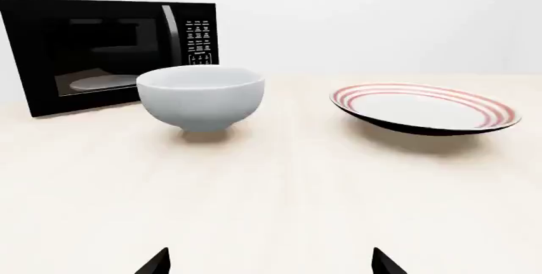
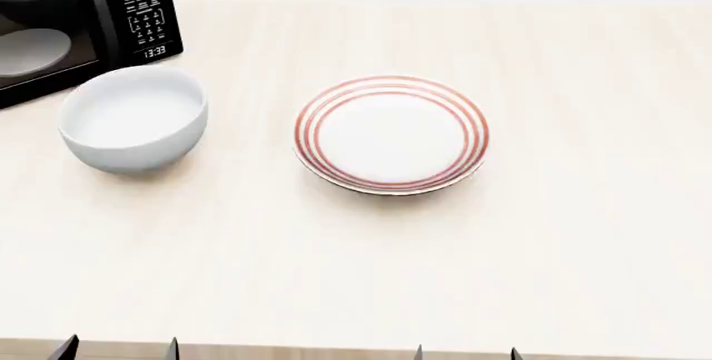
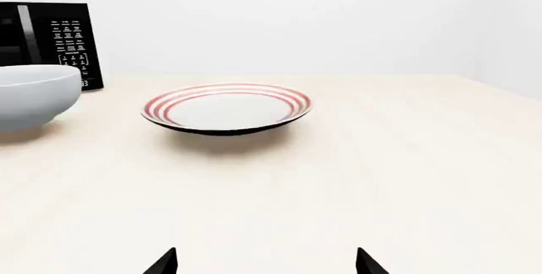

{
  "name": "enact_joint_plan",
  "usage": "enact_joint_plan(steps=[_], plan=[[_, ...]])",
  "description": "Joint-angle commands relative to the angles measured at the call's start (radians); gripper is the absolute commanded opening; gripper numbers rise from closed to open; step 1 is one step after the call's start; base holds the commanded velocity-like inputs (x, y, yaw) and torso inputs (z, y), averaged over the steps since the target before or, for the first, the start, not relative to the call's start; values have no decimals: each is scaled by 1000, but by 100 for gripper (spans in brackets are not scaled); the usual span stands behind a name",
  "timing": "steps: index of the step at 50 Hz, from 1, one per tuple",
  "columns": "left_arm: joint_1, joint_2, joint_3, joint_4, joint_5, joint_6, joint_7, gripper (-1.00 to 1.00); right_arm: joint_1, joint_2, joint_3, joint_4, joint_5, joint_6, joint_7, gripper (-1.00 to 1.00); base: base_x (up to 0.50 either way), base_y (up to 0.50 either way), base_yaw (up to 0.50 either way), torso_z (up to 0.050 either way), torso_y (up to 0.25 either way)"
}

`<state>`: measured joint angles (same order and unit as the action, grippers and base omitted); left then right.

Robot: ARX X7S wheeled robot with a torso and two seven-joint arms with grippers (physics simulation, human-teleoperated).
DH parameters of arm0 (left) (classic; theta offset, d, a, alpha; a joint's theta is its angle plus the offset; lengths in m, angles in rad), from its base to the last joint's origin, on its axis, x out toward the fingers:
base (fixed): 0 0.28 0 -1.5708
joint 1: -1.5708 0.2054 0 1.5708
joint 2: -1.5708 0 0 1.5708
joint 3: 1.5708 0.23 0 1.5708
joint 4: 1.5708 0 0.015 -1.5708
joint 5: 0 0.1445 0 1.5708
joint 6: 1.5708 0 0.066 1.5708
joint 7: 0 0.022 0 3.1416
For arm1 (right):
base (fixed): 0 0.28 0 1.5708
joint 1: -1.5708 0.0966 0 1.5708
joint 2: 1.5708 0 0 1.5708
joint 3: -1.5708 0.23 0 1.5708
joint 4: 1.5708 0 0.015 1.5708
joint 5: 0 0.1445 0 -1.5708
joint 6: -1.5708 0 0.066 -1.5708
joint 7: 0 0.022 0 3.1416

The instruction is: Pick up the white bowl and put it on the plate.

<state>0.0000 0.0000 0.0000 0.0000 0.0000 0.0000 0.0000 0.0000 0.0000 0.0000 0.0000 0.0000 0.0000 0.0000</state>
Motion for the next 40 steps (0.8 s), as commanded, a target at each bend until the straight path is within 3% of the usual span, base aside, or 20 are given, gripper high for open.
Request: enact_joint_plan(steps=[1, 11, 25, 31, 40], plan=[[0, -12, 15, -1, -26, 1, -25, 100, -4, 15, -26, -2, -1, 0, 29, 100, 0, 0, 0, 0, 0], [-11, -42, 44, 8, -117, -36, -33, 100, 13, 42, -49, 15, 35, 19, 71, 100, 0, 0, 0, 0, 0], [-24, -68, 86, -20, -87, 28, -78, 100, 25, 66, -85, 11, 16, 67, 130, 100, 0, 0, 0, 0, 0], [35, -83, 101, 206, -77, -44, -109, 100, -45, 88, -70, -272, 44, 153, 145, 100, 0, 0, 0, 0, 0], [92, -113, 108, 503, -78, -163, -139, 100, -76, 106, -99, -521, 9, 257, 177, 100, 0, 0, 0, 0, 0]])
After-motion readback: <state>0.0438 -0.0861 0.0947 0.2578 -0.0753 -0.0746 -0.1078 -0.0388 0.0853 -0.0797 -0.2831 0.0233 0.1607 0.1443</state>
